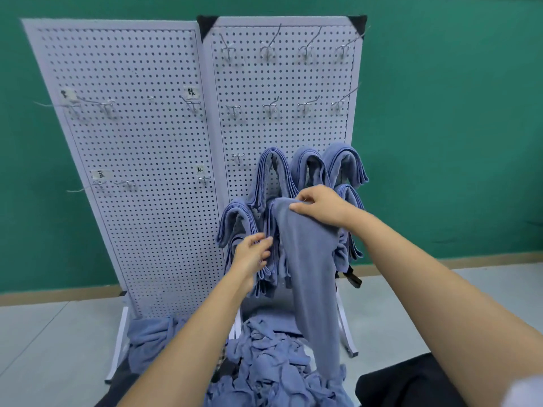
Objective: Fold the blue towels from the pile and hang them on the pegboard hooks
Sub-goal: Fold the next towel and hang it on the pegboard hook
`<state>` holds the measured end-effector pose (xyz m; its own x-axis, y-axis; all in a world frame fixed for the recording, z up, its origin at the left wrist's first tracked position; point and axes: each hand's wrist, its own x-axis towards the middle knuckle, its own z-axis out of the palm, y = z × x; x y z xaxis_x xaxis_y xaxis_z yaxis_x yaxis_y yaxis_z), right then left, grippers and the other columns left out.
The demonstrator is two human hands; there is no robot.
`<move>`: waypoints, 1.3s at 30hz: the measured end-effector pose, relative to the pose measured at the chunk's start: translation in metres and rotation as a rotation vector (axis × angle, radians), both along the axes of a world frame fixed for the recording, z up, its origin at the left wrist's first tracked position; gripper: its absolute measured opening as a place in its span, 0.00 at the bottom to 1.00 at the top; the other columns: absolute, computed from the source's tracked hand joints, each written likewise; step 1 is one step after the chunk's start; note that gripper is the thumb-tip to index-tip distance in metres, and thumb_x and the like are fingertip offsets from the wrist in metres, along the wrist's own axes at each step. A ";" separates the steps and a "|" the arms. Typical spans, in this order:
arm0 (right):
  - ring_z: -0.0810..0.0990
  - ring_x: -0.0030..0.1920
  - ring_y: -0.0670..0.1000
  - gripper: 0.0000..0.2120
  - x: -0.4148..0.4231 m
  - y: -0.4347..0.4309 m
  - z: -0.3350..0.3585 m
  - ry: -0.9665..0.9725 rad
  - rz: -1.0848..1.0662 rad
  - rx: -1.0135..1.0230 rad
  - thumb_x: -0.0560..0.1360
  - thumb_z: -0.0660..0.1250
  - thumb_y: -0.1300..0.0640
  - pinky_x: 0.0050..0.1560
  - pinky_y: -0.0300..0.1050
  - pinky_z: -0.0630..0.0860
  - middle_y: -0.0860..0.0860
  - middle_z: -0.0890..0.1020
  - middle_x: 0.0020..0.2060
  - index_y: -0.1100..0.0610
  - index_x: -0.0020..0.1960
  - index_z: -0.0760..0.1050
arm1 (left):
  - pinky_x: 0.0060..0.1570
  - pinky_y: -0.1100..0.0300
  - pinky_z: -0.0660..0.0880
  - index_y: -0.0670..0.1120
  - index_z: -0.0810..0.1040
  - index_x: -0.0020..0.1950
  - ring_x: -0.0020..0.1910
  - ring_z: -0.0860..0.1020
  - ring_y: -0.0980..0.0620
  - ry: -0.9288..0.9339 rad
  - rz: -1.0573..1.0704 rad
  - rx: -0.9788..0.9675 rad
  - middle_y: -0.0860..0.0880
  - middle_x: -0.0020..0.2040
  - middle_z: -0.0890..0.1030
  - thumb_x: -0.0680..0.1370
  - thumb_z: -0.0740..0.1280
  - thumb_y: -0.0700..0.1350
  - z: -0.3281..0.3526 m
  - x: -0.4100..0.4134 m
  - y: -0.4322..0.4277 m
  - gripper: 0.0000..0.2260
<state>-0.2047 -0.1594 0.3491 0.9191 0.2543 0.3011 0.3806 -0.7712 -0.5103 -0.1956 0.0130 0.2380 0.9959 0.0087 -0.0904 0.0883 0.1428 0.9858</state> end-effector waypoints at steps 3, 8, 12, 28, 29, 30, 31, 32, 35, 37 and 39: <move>0.70 0.35 0.46 0.13 -0.007 -0.002 0.022 -0.006 -0.004 0.034 0.78 0.65 0.52 0.37 0.40 0.66 0.51 0.75 0.34 0.60 0.39 0.76 | 0.33 0.61 0.68 0.45 0.73 0.58 0.36 0.71 0.53 0.157 -0.048 -0.033 0.47 0.45 0.77 0.76 0.70 0.45 -0.032 -0.007 -0.006 0.12; 0.67 0.29 0.41 0.15 -0.013 -0.018 0.058 -0.082 -0.031 0.253 0.78 0.65 0.54 0.33 0.34 0.65 0.47 0.70 0.29 0.56 0.34 0.71 | 0.43 0.58 0.76 0.46 0.78 0.51 0.37 0.79 0.52 0.422 -0.151 -0.236 0.50 0.39 0.79 0.66 0.76 0.53 -0.072 -0.022 -0.019 0.18; 0.64 0.32 0.45 0.12 -0.007 -0.048 0.055 -0.142 -0.113 0.429 0.78 0.65 0.53 0.28 0.35 0.61 0.51 0.68 0.32 0.59 0.39 0.72 | 0.40 0.51 0.81 0.41 0.82 0.56 0.43 0.83 0.44 0.551 -0.247 -0.662 0.42 0.51 0.83 0.75 0.70 0.53 -0.089 -0.023 -0.013 0.17; 0.82 0.48 0.52 0.14 0.033 -0.090 -0.132 0.665 -0.177 1.199 0.76 0.65 0.60 0.47 0.46 0.80 0.58 0.82 0.53 0.66 0.59 0.76 | 0.29 0.55 0.80 0.35 0.81 0.46 0.38 0.84 0.47 0.252 -0.099 -0.406 0.39 0.42 0.84 0.56 0.81 0.38 -0.008 0.019 0.118 0.21; 0.81 0.50 0.53 0.15 0.036 -0.087 -0.138 0.683 -0.165 1.201 0.75 0.65 0.62 0.49 0.46 0.80 0.60 0.81 0.55 0.68 0.59 0.75 | 0.29 0.56 0.80 0.35 0.81 0.47 0.37 0.84 0.48 0.264 -0.090 -0.378 0.40 0.42 0.84 0.62 0.78 0.39 -0.009 0.020 0.123 0.17; 0.82 0.50 0.53 0.14 0.038 -0.085 -0.143 0.696 -0.156 1.190 0.75 0.65 0.63 0.49 0.46 0.80 0.60 0.81 0.56 0.68 0.59 0.75 | 0.29 0.57 0.79 0.36 0.81 0.47 0.36 0.84 0.49 0.280 -0.073 -0.343 0.40 0.41 0.84 0.68 0.73 0.40 -0.010 0.022 0.128 0.11; 0.82 0.49 0.53 0.14 0.039 -0.084 -0.147 0.705 -0.143 1.177 0.75 0.65 0.64 0.47 0.45 0.81 0.60 0.81 0.55 0.68 0.59 0.75 | 0.28 0.58 0.79 0.36 0.81 0.46 0.35 0.84 0.49 0.288 -0.059 -0.310 0.40 0.41 0.84 0.73 0.69 0.41 -0.014 0.025 0.134 0.08; 0.83 0.47 0.52 0.14 0.040 -0.085 -0.150 0.708 -0.135 1.164 0.76 0.65 0.64 0.45 0.44 0.81 0.60 0.82 0.53 0.69 0.59 0.75 | 0.29 0.58 0.80 0.37 0.83 0.43 0.36 0.84 0.49 0.285 -0.072 -0.265 0.41 0.41 0.84 0.74 0.67 0.41 -0.018 0.027 0.139 0.09; 0.84 0.44 0.52 0.12 0.039 -0.087 -0.151 0.716 -0.101 1.077 0.78 0.63 0.63 0.41 0.43 0.81 0.59 0.83 0.50 0.67 0.58 0.76 | 0.39 0.57 0.82 0.38 0.84 0.46 0.43 0.84 0.49 0.258 -0.152 -0.081 0.41 0.47 0.84 0.71 0.68 0.42 -0.032 0.032 0.155 0.10; 0.84 0.41 0.50 0.10 0.036 -0.087 -0.150 0.702 -0.082 1.001 0.79 0.63 0.62 0.37 0.41 0.80 0.57 0.84 0.47 0.65 0.57 0.76 | 0.41 0.58 0.81 0.37 0.81 0.52 0.46 0.84 0.49 0.270 -0.166 0.018 0.41 0.50 0.84 0.70 0.68 0.43 -0.039 0.034 0.163 0.14; 0.83 0.39 0.48 0.09 0.036 -0.090 -0.154 0.689 -0.082 0.957 0.78 0.63 0.62 0.35 0.39 0.79 0.55 0.84 0.44 0.64 0.56 0.75 | 0.39 0.60 0.80 0.37 0.80 0.52 0.46 0.83 0.50 0.256 -0.166 0.130 0.42 0.49 0.84 0.71 0.68 0.45 -0.042 0.034 0.168 0.14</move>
<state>-0.1691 -0.2499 0.1950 0.9652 0.1270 -0.2285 -0.2337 0.0272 -0.9719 -0.1612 0.1810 0.1957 0.9299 -0.1239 -0.3463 0.3466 -0.0199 0.9378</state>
